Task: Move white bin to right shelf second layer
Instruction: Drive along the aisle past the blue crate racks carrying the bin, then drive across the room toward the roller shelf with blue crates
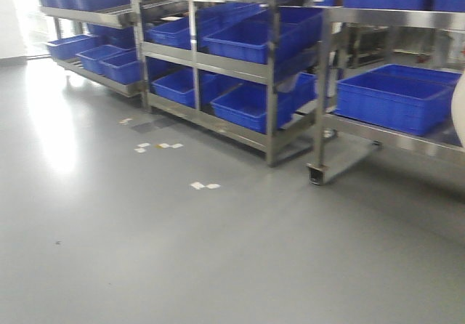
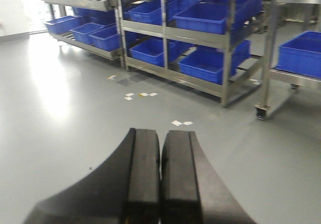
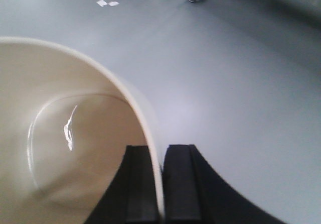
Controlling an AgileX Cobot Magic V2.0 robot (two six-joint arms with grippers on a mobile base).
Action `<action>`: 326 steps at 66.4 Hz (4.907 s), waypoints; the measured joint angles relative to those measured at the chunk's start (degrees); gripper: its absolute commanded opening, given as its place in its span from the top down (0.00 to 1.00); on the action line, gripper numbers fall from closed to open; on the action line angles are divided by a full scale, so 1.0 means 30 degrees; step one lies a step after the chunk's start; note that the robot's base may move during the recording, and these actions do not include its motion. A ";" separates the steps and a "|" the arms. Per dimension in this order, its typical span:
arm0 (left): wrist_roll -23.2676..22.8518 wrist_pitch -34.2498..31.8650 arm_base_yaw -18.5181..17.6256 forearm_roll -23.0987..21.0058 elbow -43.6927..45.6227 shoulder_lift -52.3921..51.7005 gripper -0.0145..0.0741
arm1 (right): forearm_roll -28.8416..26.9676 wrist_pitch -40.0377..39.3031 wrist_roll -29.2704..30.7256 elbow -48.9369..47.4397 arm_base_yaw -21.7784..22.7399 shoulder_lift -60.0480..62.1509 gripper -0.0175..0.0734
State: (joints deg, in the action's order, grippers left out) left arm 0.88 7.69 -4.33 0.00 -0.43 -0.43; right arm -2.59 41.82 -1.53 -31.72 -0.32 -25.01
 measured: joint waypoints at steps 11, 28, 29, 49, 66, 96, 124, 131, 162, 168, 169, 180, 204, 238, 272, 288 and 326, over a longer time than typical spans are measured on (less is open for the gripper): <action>0.0000 0.0000 0.0000 0.0000 0.0000 0.0000 0.74 | 0.0000 0.0000 0.0000 0.0000 0.0000 0.0000 0.75; 0.0000 0.0000 0.0000 0.0000 0.0000 0.0000 0.74 | 0.0000 0.0000 0.0000 0.0000 0.0000 0.0000 0.75; 0.0000 0.0000 0.0000 0.0000 0.0000 0.0000 0.74 | 0.0000 0.0000 0.0000 0.0000 0.0000 0.0000 0.75; 0.0000 0.0000 0.0000 0.0000 0.0000 0.0000 0.74 | 0.0000 0.0000 0.0000 0.0000 0.0000 0.0000 0.75; 0.0000 0.0000 0.0000 0.0000 0.0000 0.0000 0.74 | 0.0000 0.0000 0.0000 0.0000 0.0000 0.0000 0.75; 0.0000 0.0000 0.0000 0.0000 0.0000 0.0000 0.74 | 0.0000 0.0000 0.0000 0.0000 0.0000 0.0000 0.75; 0.0000 0.0000 0.0000 0.0000 0.0000 0.0000 0.74 | 0.0000 0.0000 0.0000 0.0000 0.0000 0.0000 0.75; 0.0000 0.0000 0.0000 0.0000 0.0000 0.0000 0.74 | 0.0000 0.0000 0.0000 0.0000 0.0000 0.0000 0.75; 0.0000 0.0000 0.0000 0.0000 0.0000 0.0000 0.74 | 0.0000 0.0000 0.0000 0.0000 0.0000 0.0000 0.75; 0.0000 0.0000 0.0000 0.0000 0.0000 0.0000 0.74 | 0.0000 0.0000 0.0000 0.0000 0.0000 0.0000 0.75; 0.0000 0.0000 0.0000 0.0000 0.0000 0.0000 0.74 | 0.0000 0.0000 0.0000 0.0000 0.0000 0.0000 0.75; 0.0000 0.0000 0.0000 0.0000 0.0000 0.0000 0.74 | 0.0000 0.0000 0.0000 0.0000 0.0000 0.0000 0.75; 0.0000 0.0000 0.0000 0.0000 0.0000 0.0000 0.74 | 0.0000 0.0000 0.0000 0.0000 0.0000 0.0000 0.75; 0.0000 0.0000 0.0000 0.0000 0.0000 0.0000 0.74 | 0.0000 0.0000 0.0000 0.0000 0.0000 0.0000 0.75; 0.0000 0.0000 0.0000 0.0000 0.0000 0.0000 0.74 | 0.0000 0.0000 0.0000 0.0000 0.0024 0.0000 0.75; 0.0000 0.0000 0.0000 0.0000 0.0000 0.0000 0.74 | 0.0000 0.0000 0.0000 0.0000 0.0024 0.0000 0.75; 0.0000 0.0000 0.0000 0.0000 0.0000 0.0000 0.74 | 0.0000 0.0000 0.0000 0.0000 0.0024 0.0000 0.75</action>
State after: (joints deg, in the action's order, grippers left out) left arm 0.88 7.69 -4.33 0.00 -0.43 -0.43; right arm -2.59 41.82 -1.53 -31.72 -0.24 -25.01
